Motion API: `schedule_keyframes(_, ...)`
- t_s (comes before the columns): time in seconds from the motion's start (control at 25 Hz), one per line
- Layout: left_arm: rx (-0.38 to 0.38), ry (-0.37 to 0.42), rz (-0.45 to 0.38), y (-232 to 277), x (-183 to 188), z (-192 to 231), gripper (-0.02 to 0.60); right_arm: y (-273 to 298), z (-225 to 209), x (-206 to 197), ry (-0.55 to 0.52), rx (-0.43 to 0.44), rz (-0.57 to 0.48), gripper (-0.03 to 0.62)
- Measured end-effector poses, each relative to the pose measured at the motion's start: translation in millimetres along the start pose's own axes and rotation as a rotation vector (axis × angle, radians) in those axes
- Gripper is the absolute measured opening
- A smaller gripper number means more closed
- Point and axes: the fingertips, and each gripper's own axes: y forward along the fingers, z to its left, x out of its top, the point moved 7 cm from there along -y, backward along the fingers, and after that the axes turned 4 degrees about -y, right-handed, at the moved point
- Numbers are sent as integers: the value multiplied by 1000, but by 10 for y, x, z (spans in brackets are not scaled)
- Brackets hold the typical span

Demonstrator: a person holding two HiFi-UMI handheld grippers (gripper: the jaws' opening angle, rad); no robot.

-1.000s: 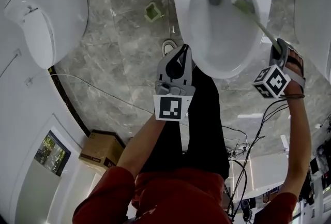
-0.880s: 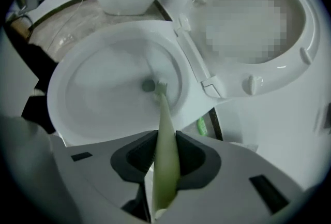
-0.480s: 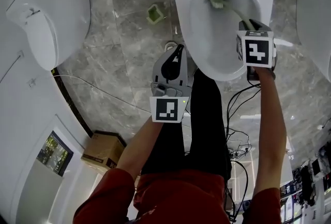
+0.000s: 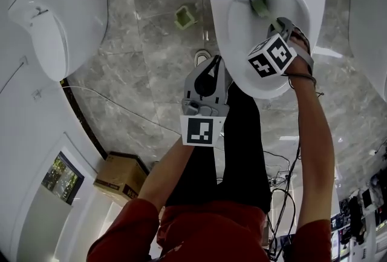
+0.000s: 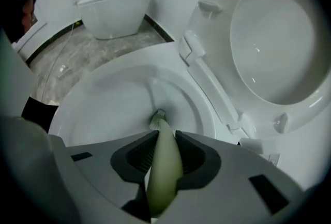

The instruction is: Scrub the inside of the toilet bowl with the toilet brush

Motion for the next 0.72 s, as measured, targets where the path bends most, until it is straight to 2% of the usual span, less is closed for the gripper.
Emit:
schedule_keyframes(0.08,-2,4,1,-10,-8,13,-3,-180,10,71,-8,-20,-46,101)
schedule_keyframes(0.16,4,-1,-1,-7,-13,34,-3,-458,-11,89,32,-41,-100,100)
schedule_keyframes(0.28,15,-3,-4,-4,15,61,-3,-562,-71,5,189,-23,-122,100)
schedule_keyframes(0.4,10,14,-20,13,80,63,-3,-210,-170,-106,405,43,-57,100)
schedule_keyframes(0.52,2,28,-18,36,105,50,-3,38,-295,-253,702,124,-9,100)
schedule_keyframes(0.6,3,26,-10,45,112,39,-3,-82,-399,-453,889,141,4,100)
schedule_keyframes(0.72,-7,43,-16,54,135,-3,-3,-483,-541,-860,1121,135,-32,100)
